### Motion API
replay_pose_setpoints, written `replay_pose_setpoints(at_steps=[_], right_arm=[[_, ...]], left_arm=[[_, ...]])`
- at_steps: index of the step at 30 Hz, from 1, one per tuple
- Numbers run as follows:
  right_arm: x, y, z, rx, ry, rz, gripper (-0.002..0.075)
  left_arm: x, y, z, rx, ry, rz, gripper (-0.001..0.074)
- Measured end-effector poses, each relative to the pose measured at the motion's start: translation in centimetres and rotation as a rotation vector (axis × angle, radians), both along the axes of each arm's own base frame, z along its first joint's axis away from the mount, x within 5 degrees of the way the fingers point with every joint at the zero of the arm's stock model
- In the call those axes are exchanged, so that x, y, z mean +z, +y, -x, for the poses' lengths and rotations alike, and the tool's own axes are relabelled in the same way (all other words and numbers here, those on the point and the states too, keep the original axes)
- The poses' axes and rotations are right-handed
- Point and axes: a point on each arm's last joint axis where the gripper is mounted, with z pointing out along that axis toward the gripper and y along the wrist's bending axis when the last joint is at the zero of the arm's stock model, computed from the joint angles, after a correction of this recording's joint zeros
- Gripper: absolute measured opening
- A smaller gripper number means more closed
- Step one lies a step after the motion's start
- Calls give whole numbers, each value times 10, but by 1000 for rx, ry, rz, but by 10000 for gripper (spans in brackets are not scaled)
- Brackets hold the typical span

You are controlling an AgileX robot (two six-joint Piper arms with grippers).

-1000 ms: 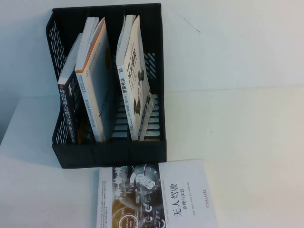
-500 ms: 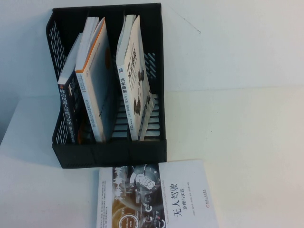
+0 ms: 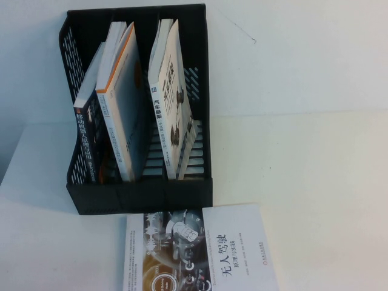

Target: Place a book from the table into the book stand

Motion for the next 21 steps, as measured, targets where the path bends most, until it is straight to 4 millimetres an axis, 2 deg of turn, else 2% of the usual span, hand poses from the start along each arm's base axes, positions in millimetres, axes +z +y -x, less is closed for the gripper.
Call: replay_pose_setpoints(at_steps=[8,13,17,21], right_arm=[[1,-4,0,-53,-65,38,8],[-4,1,3,-83,-78,90,8],[-25,12,-10,-51,-153,122,8],[-55,14,-24,-67,-269,147,8]], left_arm=[[0,0,0,0,0,0,-3],[0,0,0,0,0,0,-3],[0,0,0,0,0,0,-3],[0,0,0,0,0,0,-3]])
